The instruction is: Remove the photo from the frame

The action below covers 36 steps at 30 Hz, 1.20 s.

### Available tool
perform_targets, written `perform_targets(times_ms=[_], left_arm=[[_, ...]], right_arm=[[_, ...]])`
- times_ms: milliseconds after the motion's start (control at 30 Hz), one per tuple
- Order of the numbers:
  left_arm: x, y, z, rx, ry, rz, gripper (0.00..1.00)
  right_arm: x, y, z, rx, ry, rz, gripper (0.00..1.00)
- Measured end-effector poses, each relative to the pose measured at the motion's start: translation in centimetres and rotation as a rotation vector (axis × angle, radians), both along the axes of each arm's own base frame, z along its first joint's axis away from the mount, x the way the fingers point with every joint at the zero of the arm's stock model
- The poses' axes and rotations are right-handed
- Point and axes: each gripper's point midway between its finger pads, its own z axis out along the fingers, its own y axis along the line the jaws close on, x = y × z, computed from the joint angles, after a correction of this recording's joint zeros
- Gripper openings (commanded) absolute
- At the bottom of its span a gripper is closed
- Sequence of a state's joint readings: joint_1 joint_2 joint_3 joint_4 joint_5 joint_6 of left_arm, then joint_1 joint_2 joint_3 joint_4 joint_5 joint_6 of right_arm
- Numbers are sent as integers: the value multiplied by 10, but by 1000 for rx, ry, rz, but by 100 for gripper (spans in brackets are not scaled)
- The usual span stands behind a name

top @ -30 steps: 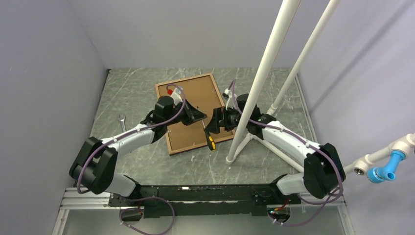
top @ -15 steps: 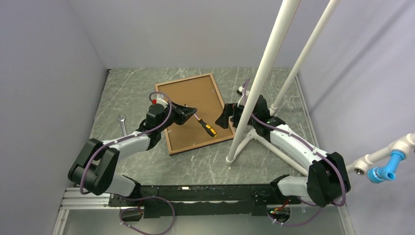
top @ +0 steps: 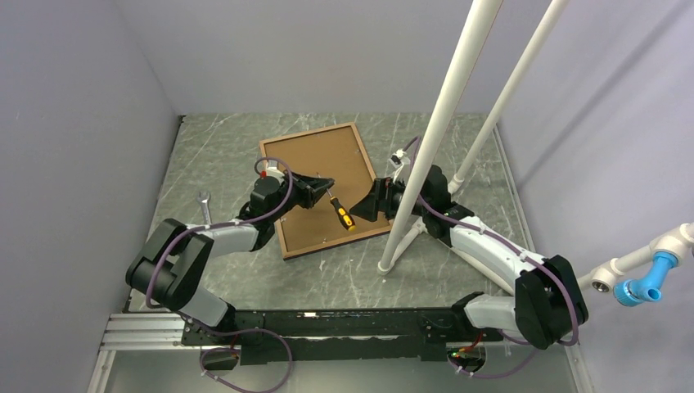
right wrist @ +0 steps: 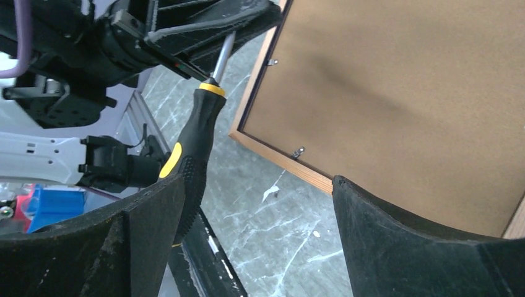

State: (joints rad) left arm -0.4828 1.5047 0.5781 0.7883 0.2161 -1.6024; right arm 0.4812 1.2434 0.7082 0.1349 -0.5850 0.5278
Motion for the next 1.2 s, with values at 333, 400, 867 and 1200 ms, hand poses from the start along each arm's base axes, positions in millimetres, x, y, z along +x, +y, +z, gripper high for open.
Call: perform_targets(times_ms=[333, 400, 867, 1200], left_arm=[[4, -3, -5, 19, -5, -1, 0], [7, -5, 0, 27, -23, -2, 0], [11, -37, 15, -62, -70, -53, 0], [1, -51, 30, -134, -104, -82, 0]], right_arm=[[-21, 14, 20, 95, 12, 116, 92], [-22, 14, 21, 97, 12, 118, 90], [-33, 14, 14, 98, 36, 167, 72], [-36, 10, 1, 64, 59, 147, 60]])
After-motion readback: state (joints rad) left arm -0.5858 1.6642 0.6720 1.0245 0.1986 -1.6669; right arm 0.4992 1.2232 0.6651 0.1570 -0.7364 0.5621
